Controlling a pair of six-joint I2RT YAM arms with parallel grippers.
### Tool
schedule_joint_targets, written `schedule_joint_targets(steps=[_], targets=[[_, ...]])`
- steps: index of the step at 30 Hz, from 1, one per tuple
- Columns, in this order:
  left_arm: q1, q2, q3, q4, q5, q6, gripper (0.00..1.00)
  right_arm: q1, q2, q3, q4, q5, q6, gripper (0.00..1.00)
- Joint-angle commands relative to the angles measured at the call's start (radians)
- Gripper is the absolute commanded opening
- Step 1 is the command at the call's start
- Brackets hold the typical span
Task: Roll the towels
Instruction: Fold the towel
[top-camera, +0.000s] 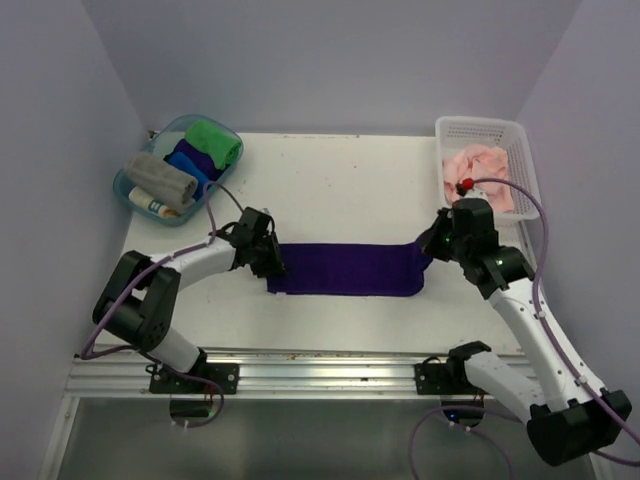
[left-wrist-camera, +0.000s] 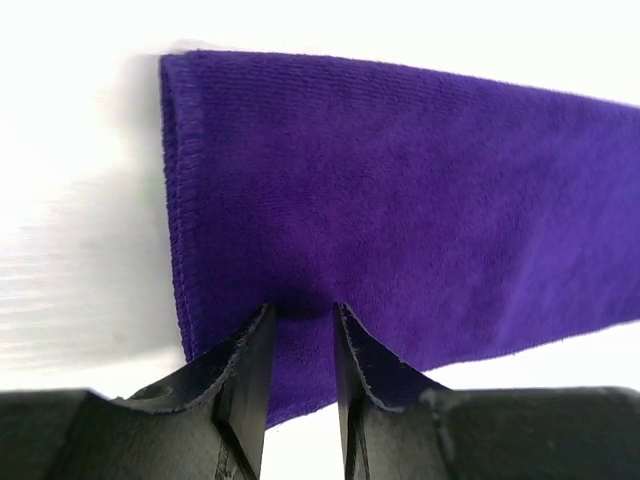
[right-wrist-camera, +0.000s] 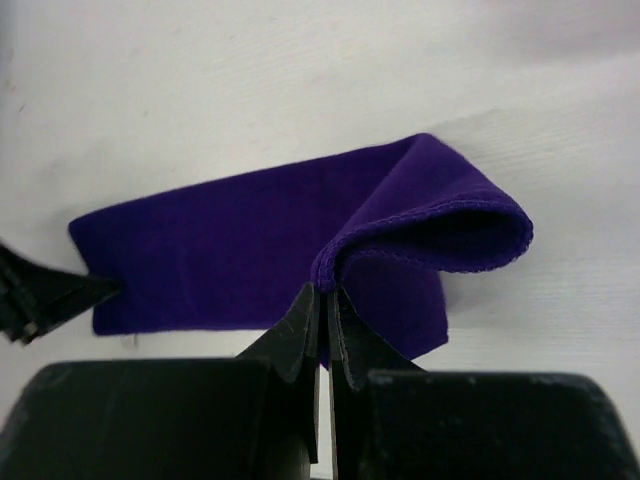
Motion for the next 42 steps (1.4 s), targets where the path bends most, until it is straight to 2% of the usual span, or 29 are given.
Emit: schedule_joint_targets(steps=[1, 3, 7, 8, 10, 14, 19, 28, 42], targets=[[-0.014, -0.011, 0.07, -0.021, 0.032, -0.006, 0.33, 0.173, 0.065, 0.09, 0.047, 0.052, 0.042, 0.0], [-0.009, -0.057, 0.116, -0.096, 0.016, 0.034, 0.34, 0.29, 0.104, 0.116, 0.087, 0.078, 0.063, 0.0], [0.084, -0.142, 0.092, -0.11, 0.158, 0.095, 0.35, 0.444, 0.231, 0.165, 0.145, 0.119, 0.071, 0.0], [0.154, -0.171, 0.085, -0.125, 0.151, 0.115, 0.35, 0.493, 0.284, 0.179, 0.152, 0.126, 0.06, 0.0], [0.218, -0.183, 0.075, -0.159, 0.072, 0.134, 0.34, 0.53, 0.332, 0.223, 0.167, 0.127, 0.05, 0.0], [0.239, -0.128, 0.054, -0.182, 0.05, 0.145, 0.33, 0.61, 0.466, 0.309, 0.179, 0.094, 0.008, 0.0], [0.239, -0.067, -0.027, -0.097, 0.11, 0.114, 0.31, 0.653, 0.651, 0.441, 0.152, 0.032, -0.033, 0.0], [0.239, -0.027, -0.07, -0.049, 0.148, 0.12, 0.3, 0.71, 0.843, 0.636, 0.072, 0.006, -0.065, 0.0], [0.238, -0.022, -0.095, -0.015, 0.16, 0.112, 0.29, 0.738, 1.027, 0.736, 0.075, -0.029, -0.041, 0.0]])
